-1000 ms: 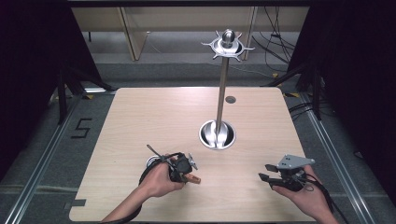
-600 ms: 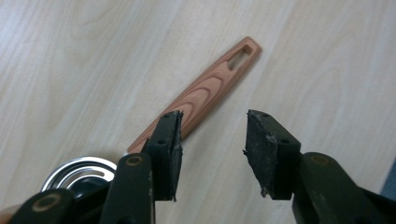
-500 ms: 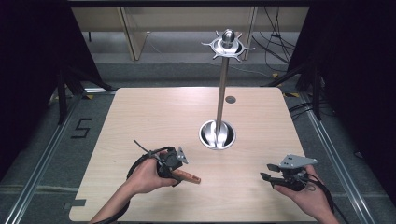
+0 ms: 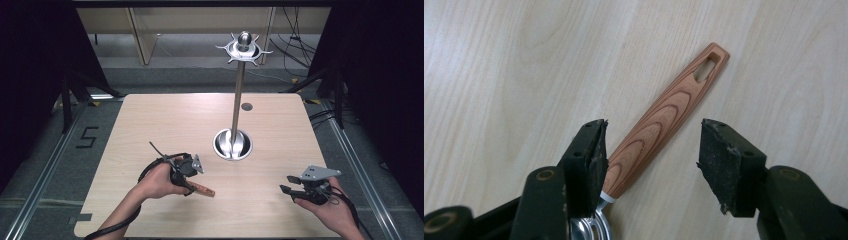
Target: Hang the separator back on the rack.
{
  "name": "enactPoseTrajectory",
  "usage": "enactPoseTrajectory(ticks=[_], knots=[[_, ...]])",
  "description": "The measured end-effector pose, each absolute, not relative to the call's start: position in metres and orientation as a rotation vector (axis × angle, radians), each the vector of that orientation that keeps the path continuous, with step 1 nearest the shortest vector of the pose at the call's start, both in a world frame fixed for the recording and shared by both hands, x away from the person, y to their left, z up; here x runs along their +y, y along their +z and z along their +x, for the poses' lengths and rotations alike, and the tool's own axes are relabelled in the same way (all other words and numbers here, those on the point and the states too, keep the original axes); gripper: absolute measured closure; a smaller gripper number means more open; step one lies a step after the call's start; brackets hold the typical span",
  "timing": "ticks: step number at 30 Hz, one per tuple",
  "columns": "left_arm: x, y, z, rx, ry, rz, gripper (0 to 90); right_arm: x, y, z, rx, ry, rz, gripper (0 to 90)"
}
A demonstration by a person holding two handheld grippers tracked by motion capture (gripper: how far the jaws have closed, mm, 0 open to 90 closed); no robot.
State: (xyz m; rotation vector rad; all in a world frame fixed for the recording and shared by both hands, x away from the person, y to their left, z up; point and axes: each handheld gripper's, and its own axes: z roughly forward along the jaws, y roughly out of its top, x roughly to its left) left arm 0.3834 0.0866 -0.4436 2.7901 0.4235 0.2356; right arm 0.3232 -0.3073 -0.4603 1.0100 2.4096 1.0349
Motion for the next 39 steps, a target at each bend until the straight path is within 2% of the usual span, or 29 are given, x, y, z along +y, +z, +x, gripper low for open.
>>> enactPoseTrajectory(ticks=[8,13,23,30,39], knots=[[0.084,-0.452,0.394,0.291,0.246,2.929,43.8,-0.302,-0.463,0.326,2.428,1.037,1.018,54.7],[0.077,-0.457,0.397,0.155,0.169,2.995,45.6,-0.302,-0.463,0.326,2.434,1.04,1.017,54.7],[0.067,-0.473,0.4,0.074,0.134,3.012,54.6,-0.302,-0.464,0.327,2.437,1.041,0.997,54.7],[0.061,-0.478,0.402,-0.019,0.143,3.068,57.8,-0.301,-0.463,0.325,2.445,1.036,1.017,54.7],[0.057,-0.478,0.401,-0.03,0.105,3.118,61.5,-0.301,-0.463,0.324,2.438,1.039,1.031,54.7]])
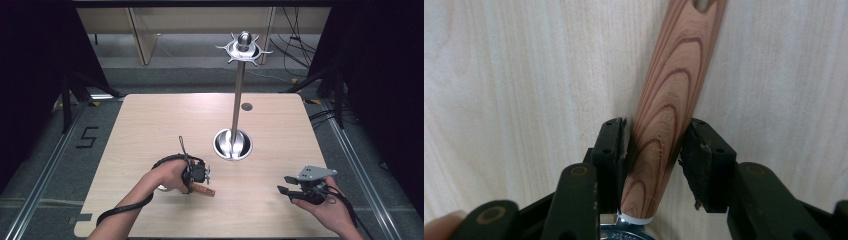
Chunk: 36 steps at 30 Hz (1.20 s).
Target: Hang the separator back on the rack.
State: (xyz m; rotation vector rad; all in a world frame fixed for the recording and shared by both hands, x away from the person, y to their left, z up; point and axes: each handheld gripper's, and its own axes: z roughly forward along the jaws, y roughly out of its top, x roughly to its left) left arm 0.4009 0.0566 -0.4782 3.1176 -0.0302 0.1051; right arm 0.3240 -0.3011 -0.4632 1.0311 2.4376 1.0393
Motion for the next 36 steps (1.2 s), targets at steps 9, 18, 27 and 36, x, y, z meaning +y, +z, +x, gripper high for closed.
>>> enactPoseTrajectory(ticks=[9,18,27,36], knots=[[0.057,-0.478,0.398,-0.023,0.091,3.116,67.0,-0.302,-0.463,0.325,2.438,1.038,0.995,54.7],[0.064,-0.474,0.392,0.048,0.168,3.048,67.4,-0.302,-0.463,0.325,2.437,1.036,0.999,54.7],[0.09,-0.448,0.385,0.178,0.272,2.83,67.5,-0.301,-0.463,0.325,2.445,1.036,0.989,54.7],[0.117,-0.433,0.38,0.394,0.285,2.571,67.6,-0.3,-0.463,0.325,2.439,1.032,0.991,54.6]])
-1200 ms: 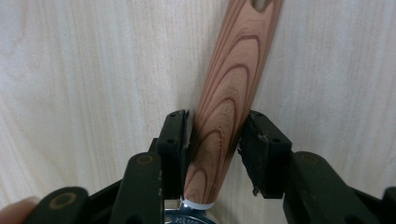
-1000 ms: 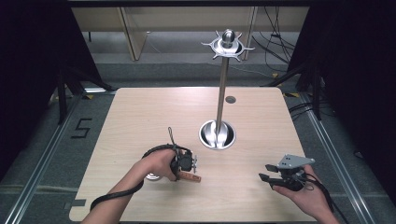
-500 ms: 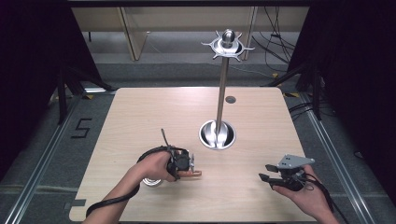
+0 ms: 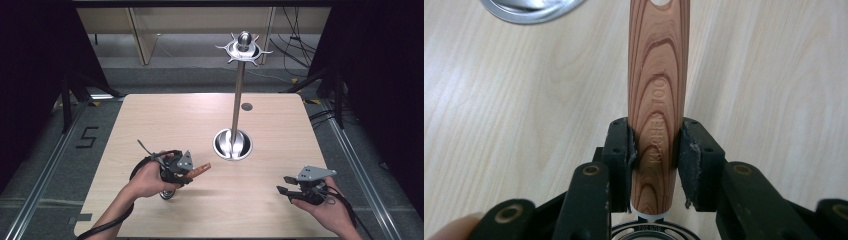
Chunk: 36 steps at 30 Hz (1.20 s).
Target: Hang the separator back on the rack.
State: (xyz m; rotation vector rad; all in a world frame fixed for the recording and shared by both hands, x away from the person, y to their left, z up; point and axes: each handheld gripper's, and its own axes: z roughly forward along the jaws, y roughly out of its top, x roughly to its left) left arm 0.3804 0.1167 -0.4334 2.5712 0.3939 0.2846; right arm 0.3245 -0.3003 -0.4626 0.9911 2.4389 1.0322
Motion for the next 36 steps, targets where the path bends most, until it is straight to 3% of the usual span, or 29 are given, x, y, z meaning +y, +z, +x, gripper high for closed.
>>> enactPoseTrajectory(ticks=[18,36], knots=[[0.136,-0.415,0.377,0.512,0.28,2.243,67.5,-0.3,-0.462,0.323,2.431,1.043,0.989,54.7],[0.132,-0.402,0.373,0.509,0.312,2.111,67.5,-0.301,-0.463,0.324,2.432,1.044,0.957,54.8]])
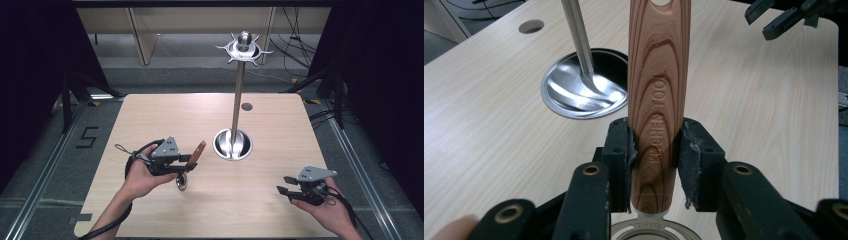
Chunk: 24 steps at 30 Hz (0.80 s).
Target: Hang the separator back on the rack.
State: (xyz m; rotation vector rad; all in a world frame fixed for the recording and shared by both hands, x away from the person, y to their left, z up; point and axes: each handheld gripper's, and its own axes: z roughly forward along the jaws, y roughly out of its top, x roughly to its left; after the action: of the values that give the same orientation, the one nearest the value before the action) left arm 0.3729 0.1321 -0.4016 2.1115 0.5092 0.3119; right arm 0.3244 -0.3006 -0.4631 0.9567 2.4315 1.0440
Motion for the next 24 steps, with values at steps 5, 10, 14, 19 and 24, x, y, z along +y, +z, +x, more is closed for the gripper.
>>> enactPoseTrajectory(ticks=[5,10,14,19,24], knots=[[0.13,-0.395,0.371,0.532,0.321,2.07,67.5,-0.3,-0.463,0.324,2.433,1.047,0.978,54.8],[0.128,-0.385,0.369,0.561,0.335,1.995,67.5,-0.299,-0.462,0.322,2.433,1.047,1.0,54.8],[0.126,-0.38,0.368,0.552,0.346,1.989,67.5,-0.3,-0.462,0.323,2.431,1.044,0.981,54.8],[0.125,-0.375,0.367,0.576,0.354,1.95,67.5,-0.299,-0.462,0.322,2.428,1.04,1.002,54.8],[0.125,-0.366,0.368,0.597,0.374,1.897,67.5,-0.299,-0.462,0.322,2.434,1.035,1.003,54.8]])
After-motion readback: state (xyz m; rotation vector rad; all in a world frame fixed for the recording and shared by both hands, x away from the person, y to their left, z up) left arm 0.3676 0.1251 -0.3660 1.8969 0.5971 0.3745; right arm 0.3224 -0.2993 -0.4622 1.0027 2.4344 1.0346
